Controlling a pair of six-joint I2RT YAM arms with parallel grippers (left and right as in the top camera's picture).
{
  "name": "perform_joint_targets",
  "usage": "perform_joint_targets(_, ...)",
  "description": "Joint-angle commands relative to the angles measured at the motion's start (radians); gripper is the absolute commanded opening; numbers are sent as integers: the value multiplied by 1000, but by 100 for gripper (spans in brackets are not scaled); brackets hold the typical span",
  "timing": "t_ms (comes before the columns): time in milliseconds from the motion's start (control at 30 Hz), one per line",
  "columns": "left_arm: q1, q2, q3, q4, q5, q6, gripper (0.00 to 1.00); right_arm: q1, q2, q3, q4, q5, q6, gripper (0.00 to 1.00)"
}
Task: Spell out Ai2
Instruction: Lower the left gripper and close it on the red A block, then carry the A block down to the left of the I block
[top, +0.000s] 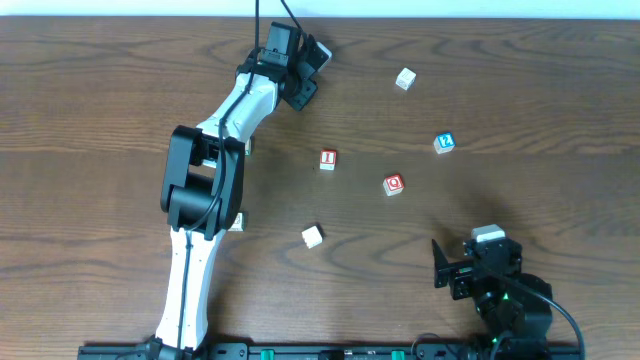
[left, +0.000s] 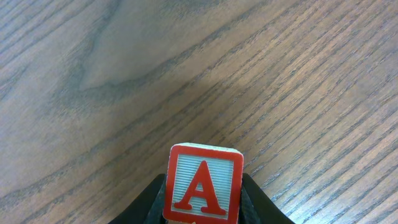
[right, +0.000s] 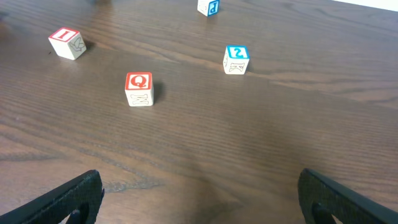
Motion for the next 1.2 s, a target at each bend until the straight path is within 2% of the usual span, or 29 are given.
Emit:
perform_joint_targets(0,5,15,13,-3,0,-24,26,-7,-5,-7,-1,-11,-11,99)
perform_joint_targets(133,5,-6,13,-3,-39,-50,23,-7,-5,-7,0,-11,-11,99)
perform_joint_targets(367,3,-101,14,-78,-130,-151,6,-7,-5,-7,0,-11,-11,99)
perform_joint_targets(567,0,-251,14,-240,-129,-380,6,-7,-5,-7,0,-11,-11,99)
perform_joint_targets(800,-60,-418,6,-447,-134,-431,6,-7,-5,-7,0,-11,-11,99)
perform_joint_targets(933,-113,-527,-99,-411,-152,-502,6,-7,-5,-7,0,-11,-11,99)
perform_joint_targets(1067,-163,-624,-288,-306,-244,-553,6,-7,-5,-7,0,-11,-11,99)
perform_joint_targets(1167,-177,-651,-385,-248,-257,-655,6,-7,-5,-7,0,-11,-11,99)
